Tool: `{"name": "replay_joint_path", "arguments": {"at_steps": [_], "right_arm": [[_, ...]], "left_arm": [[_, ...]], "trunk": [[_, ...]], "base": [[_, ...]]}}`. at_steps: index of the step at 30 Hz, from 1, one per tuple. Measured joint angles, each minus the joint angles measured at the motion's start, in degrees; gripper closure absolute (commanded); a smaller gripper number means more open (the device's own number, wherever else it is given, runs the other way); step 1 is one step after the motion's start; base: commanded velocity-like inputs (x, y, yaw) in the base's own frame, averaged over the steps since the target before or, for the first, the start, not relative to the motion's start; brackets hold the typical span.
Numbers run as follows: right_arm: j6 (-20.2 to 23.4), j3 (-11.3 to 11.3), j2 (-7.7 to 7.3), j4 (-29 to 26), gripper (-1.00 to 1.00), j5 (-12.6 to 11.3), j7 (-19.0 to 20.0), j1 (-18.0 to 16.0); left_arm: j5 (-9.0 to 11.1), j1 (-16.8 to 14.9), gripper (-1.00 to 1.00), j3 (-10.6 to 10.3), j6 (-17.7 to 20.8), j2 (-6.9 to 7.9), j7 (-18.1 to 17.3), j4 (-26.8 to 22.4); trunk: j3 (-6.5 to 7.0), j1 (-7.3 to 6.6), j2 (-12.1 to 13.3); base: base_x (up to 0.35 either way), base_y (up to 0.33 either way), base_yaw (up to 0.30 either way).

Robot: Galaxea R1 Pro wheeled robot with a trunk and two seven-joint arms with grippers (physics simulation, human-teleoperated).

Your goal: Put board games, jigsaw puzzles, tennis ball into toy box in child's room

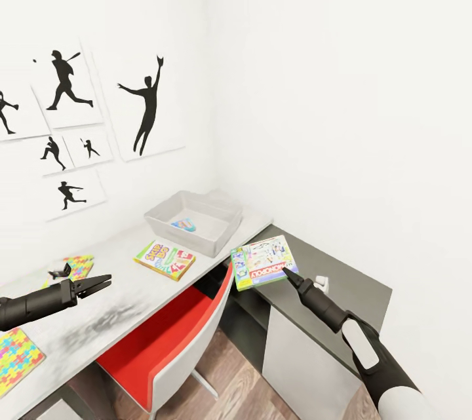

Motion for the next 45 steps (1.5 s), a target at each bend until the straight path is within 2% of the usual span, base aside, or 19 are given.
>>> {"name": "replay_joint_path", "arguments": {"at_steps": [9, 26, 45], "right_arm": [[0.0, 0.0, 0.00, 0.0, 1.00, 0.0, -0.1, 0.0], [0.0, 0.0, 0.01, 0.0, 1.00, 0.1, 0.0, 0.0], [0.0, 0.0, 0.00, 0.0, 1.00, 0.1, 0.0, 0.0]], "left_arm": [[0.0, 0.0, -1.00, 0.0, 0.0, 0.00, 0.0, 0.0], [0.0, 0.0, -1.00, 0.0, 0.0, 0.00, 0.0, 0.0], [0.1, 0.0, -1.00, 0.0, 0.0, -0.09, 0.0, 0.0]], "trunk": [[0.00, 0.00, 0.0], [0.00, -0.02, 0.0], [0.00, -0.01, 0.0]], "base": [[0.000, 0.000, 0.041], [0.184, -0.028, 0.262], [0.276, -0.015, 0.014]]}}
